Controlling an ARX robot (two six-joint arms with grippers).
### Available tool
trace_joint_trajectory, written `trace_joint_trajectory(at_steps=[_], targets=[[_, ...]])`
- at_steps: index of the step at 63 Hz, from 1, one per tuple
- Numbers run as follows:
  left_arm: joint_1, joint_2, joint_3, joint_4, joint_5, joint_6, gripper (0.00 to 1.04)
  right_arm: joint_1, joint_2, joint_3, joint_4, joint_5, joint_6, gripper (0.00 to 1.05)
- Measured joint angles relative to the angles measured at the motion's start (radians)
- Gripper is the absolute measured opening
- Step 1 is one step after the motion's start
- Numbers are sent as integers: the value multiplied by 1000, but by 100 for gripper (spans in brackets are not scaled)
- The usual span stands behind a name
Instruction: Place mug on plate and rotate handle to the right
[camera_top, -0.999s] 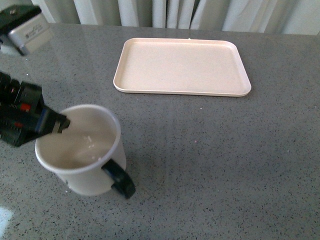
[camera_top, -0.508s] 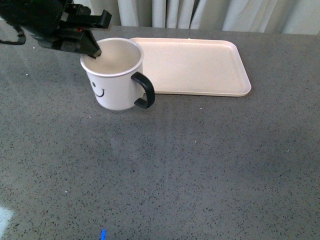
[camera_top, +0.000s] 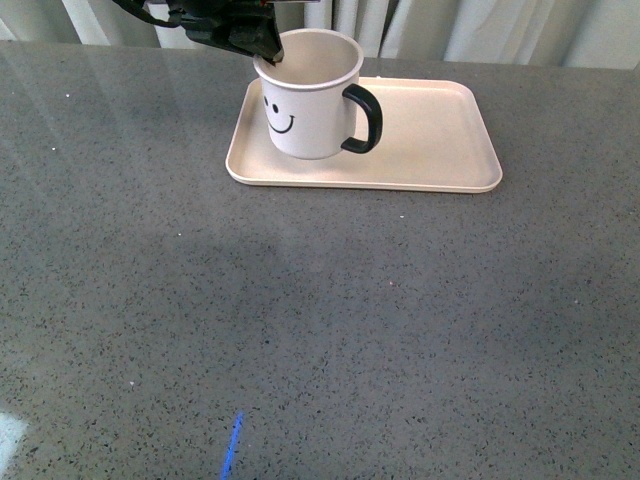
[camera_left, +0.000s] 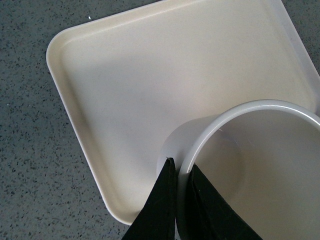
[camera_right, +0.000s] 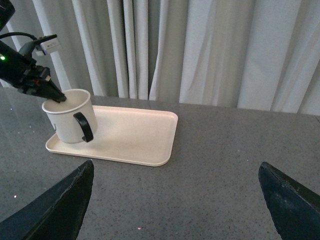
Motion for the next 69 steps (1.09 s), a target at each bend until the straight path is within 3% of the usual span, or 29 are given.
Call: trace_joint_trajectory(at_steps=[39, 69], targets=[[-53, 204, 299, -127, -4, -34, 2, 0, 0, 0, 0, 0, 0, 96], [-71, 265, 357, -151, -5, -27, 2, 0, 0, 0, 0, 0, 0, 96]])
